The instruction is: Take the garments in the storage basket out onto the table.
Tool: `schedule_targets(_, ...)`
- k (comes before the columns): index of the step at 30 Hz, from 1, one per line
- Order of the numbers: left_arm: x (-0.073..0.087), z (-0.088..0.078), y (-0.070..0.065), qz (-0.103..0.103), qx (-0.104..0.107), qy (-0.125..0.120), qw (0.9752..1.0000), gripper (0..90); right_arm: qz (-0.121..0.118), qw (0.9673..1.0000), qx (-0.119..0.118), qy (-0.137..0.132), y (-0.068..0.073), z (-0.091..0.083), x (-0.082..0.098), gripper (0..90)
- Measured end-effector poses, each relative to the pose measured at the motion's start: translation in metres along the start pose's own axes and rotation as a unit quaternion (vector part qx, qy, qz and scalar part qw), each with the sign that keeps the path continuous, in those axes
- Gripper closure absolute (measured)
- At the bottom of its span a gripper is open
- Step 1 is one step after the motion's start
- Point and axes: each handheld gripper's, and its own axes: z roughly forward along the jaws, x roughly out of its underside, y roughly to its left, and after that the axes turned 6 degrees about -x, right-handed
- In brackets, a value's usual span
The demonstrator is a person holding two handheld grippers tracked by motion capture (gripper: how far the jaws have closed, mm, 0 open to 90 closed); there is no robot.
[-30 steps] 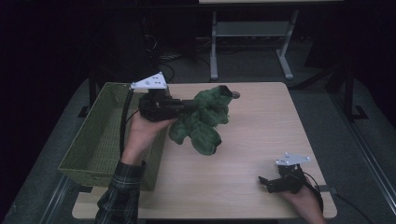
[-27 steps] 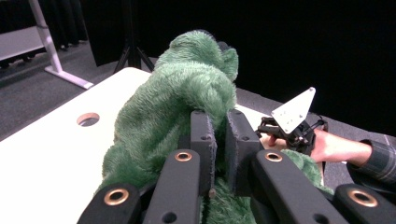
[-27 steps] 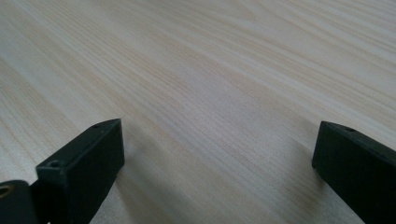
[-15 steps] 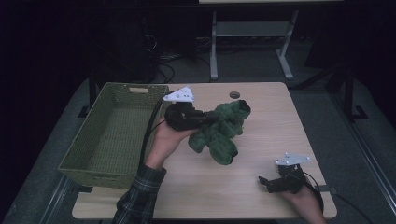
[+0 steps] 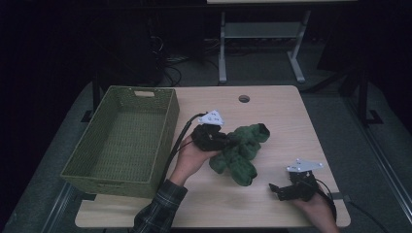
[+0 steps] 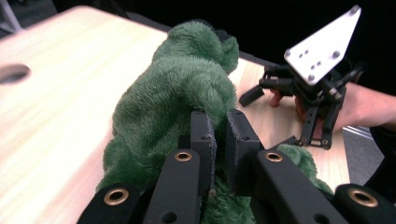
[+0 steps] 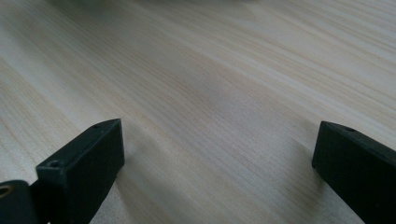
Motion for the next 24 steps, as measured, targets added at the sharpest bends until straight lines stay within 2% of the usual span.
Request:
schedule_targets(1,0.005,0.008,0.0,-0.003,0.004,0.009,0.9999,82.8,0.0,1.0,0.0,0.0,0.0,0.0,0.0,2.0)
schedule_targets(2,0.005,0.008,0.0,-0.003,0.004,0.009,0.9999,82.8,0.0,1.0,0.0,0.0,0.0,0.0,0.0,2.0)
schedule_targets(3,0.009,0.015,-0.001,-0.002,0.007,0.021,0.9997,82.8,0.001,1.0,0.0,0.001,0.0,0.0,0.0,2.0)
schedule_targets(6,0.015,0.024,0.0,-0.005,0.012,0.034,0.9994,82.8,0.002,1.0,0.0,0.001,0.0,0.0,0.0,2.0)
schedule_targets(7,0.022,0.033,0.002,-0.011,0.016,0.045,0.9988,82.7,0.001,1.0,0.0,0.001,0.0,0.0,0.0,2.0)
schedule_targets(8,0.022,0.033,0.002,-0.011,0.016,0.045,0.9988,82.7,0.001,1.0,0.0,0.001,0.0,0.0,0.0,2.0)
schedule_targets(9,0.029,0.042,0.002,-0.016,0.021,0.056,0.9981,82.7,0.001,1.0,0.0,0.001,0.0,0.0,0.0,2.0)
schedule_targets(10,0.029,0.042,0.002,-0.016,0.021,0.056,0.9981,82.7,0.001,1.0,0.0,0.001,0.0,0.0,0.0,2.0)
schedule_targets(13,0.042,0.058,0.002,-0.028,0.032,0.072,0.9965,82.7,0.001,1.0,0.0,0.001,0.0,0.0,0.0,2.0)
schedule_targets(17,0.049,0.07,0.002,-0.029,0.038,0.088,0.995,82.5,0.001,1.0,0.0,0.001,0.0,0.0,0.0,2.0)
schedule_targets(24,0.058,0.089,-0.003,-0.024,0.031,0.106,0.9936,81.2,0.001,1.0,0.0,0.001,0.0,0.0,0.0,2.0)
